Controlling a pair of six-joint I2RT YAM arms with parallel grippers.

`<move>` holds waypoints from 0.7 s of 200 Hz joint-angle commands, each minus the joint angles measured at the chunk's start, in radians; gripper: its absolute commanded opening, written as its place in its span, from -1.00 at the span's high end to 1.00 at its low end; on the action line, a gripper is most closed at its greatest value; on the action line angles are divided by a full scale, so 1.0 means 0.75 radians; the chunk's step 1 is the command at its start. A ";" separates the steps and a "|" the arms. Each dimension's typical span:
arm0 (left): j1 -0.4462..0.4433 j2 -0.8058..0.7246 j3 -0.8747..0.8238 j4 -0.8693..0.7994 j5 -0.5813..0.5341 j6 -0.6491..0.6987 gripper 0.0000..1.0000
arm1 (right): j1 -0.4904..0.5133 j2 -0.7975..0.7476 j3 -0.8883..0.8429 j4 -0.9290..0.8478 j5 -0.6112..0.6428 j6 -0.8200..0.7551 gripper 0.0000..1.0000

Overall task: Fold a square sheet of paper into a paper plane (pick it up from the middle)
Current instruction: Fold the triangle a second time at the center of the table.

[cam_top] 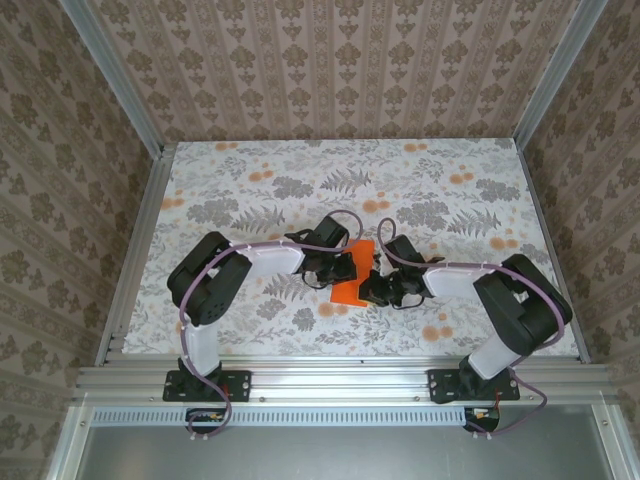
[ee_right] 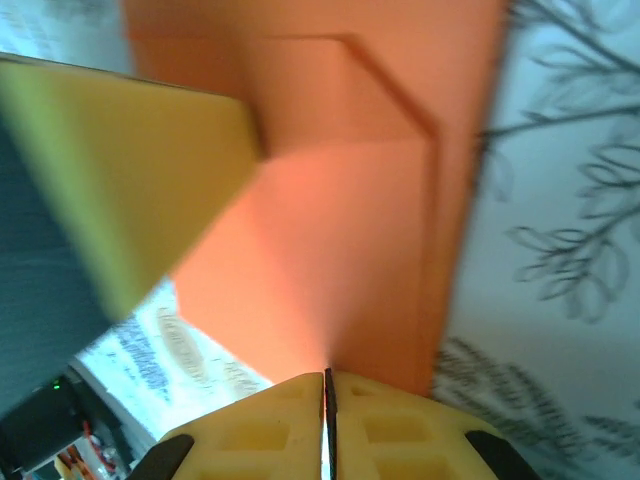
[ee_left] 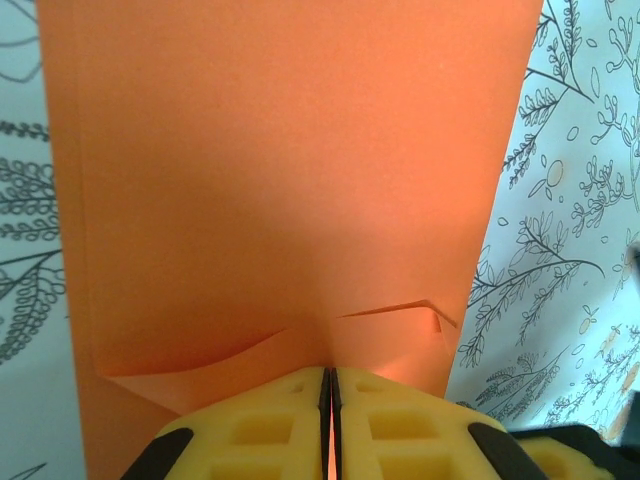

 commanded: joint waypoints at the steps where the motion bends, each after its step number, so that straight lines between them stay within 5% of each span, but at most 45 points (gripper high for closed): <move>1: 0.004 0.027 0.031 -0.066 -0.019 0.045 0.74 | -0.004 0.022 -0.059 -0.020 0.041 -0.004 0.77; 76: -0.013 -0.092 0.062 -0.099 0.022 0.082 0.61 | -0.002 0.019 -0.129 0.066 0.095 0.046 0.81; 140: -0.057 -0.129 -0.107 0.187 0.085 -0.092 0.74 | 0.000 -0.001 -0.146 0.100 0.116 0.075 0.84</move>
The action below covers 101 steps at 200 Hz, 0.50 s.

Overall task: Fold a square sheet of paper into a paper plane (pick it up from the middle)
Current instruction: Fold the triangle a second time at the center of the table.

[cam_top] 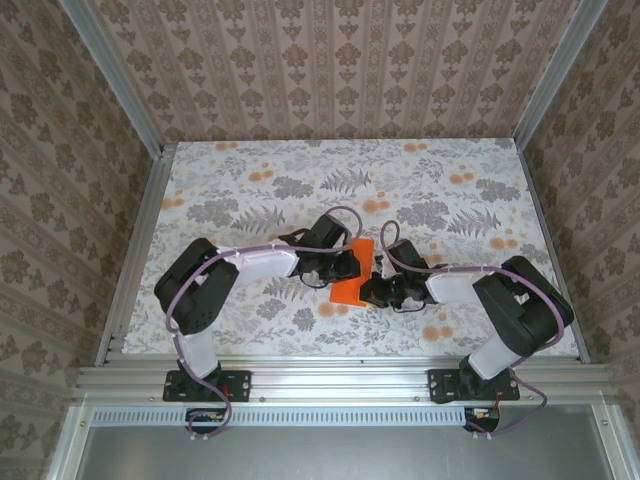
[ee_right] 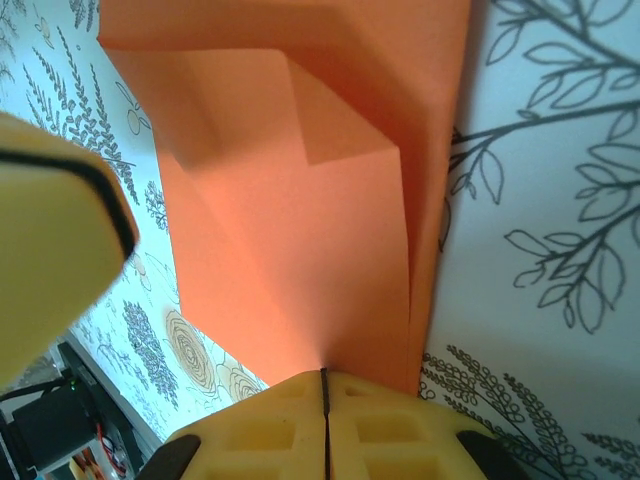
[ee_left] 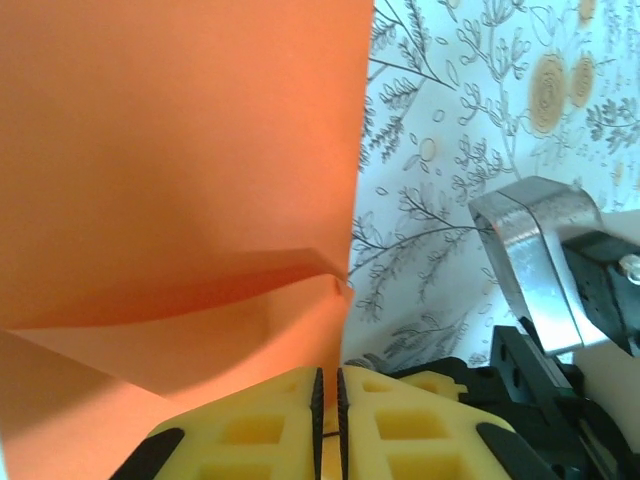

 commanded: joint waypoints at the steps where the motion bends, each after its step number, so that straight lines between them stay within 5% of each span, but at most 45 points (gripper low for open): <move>1: -0.029 -0.010 -0.042 0.094 0.033 -0.070 0.74 | 0.004 0.022 -0.054 -0.075 0.120 0.032 0.84; 101: -0.064 0.015 -0.230 0.391 0.015 -0.210 0.77 | 0.002 0.028 -0.055 -0.068 0.124 0.050 0.85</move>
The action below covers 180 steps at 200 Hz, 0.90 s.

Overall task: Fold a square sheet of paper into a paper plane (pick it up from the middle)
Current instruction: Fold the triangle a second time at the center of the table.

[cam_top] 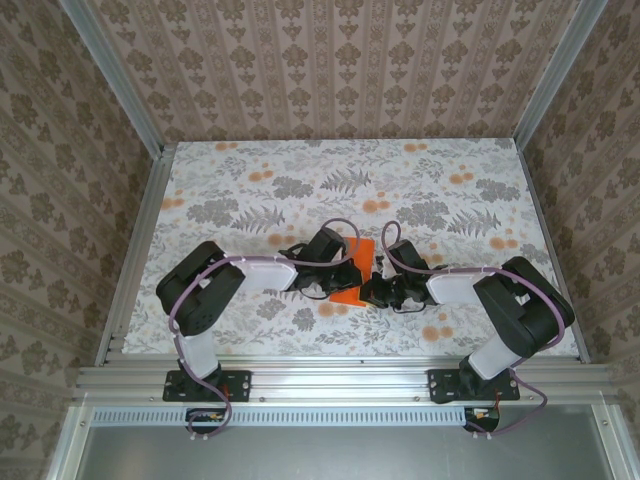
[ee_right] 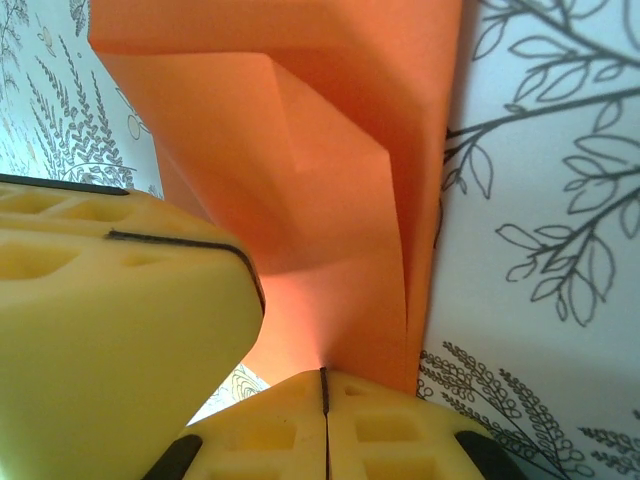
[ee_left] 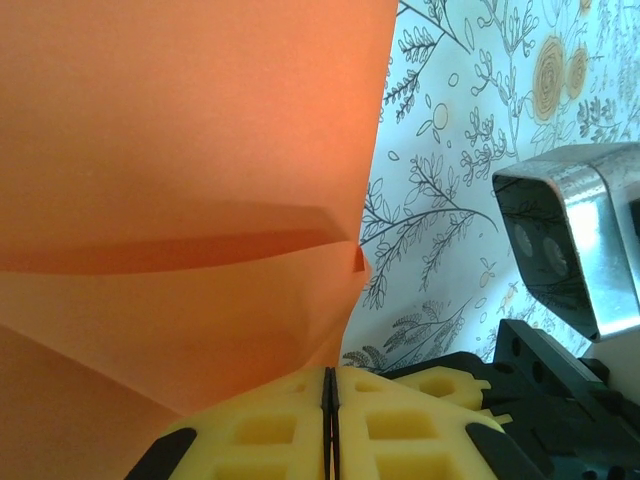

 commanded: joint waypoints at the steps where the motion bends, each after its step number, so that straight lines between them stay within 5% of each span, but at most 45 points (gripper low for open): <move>1: -0.023 0.014 -0.043 0.080 0.008 -0.038 0.77 | 0.002 0.034 -0.042 -0.089 0.120 0.018 0.85; 180: 0.022 0.041 -0.113 0.047 -0.241 -0.064 0.74 | 0.002 0.010 -0.066 -0.156 0.148 -0.010 0.89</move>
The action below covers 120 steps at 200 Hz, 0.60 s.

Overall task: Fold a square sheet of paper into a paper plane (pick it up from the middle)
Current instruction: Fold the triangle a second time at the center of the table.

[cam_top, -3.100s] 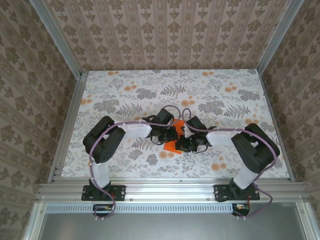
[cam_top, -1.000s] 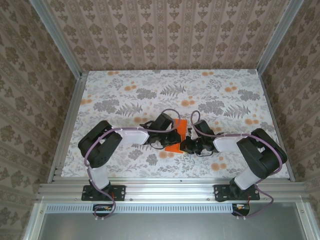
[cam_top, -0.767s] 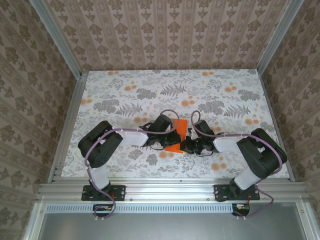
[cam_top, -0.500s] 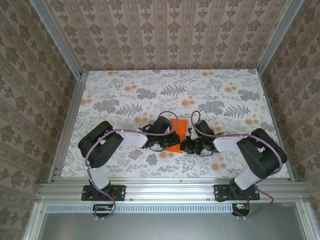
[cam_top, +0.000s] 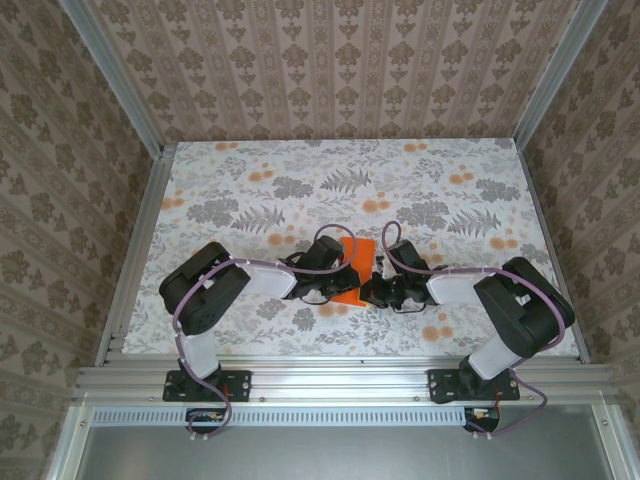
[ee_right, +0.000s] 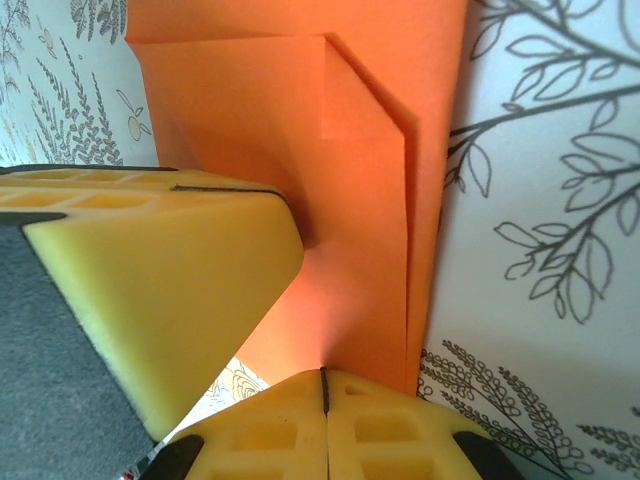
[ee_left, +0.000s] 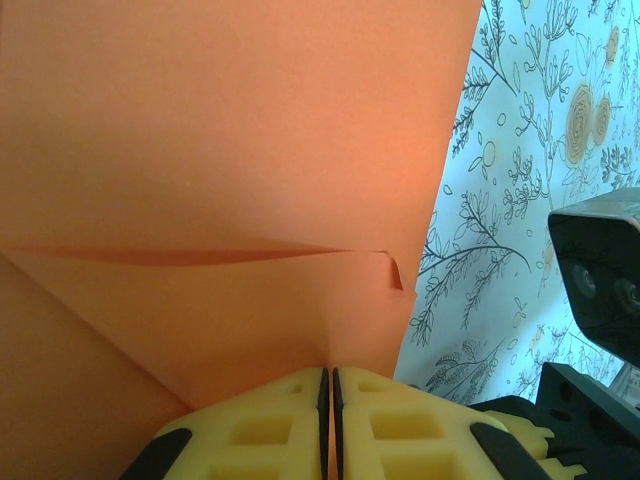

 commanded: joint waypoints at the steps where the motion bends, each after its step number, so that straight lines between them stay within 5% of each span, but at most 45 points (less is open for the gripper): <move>1: 0.039 0.017 -0.020 -0.115 -0.109 0.019 0.74 | 0.002 0.015 -0.060 -0.160 0.142 -0.014 0.89; 120: 0.195 0.038 0.103 -0.234 -0.031 0.138 0.71 | 0.002 0.013 -0.051 -0.227 0.112 -0.078 0.91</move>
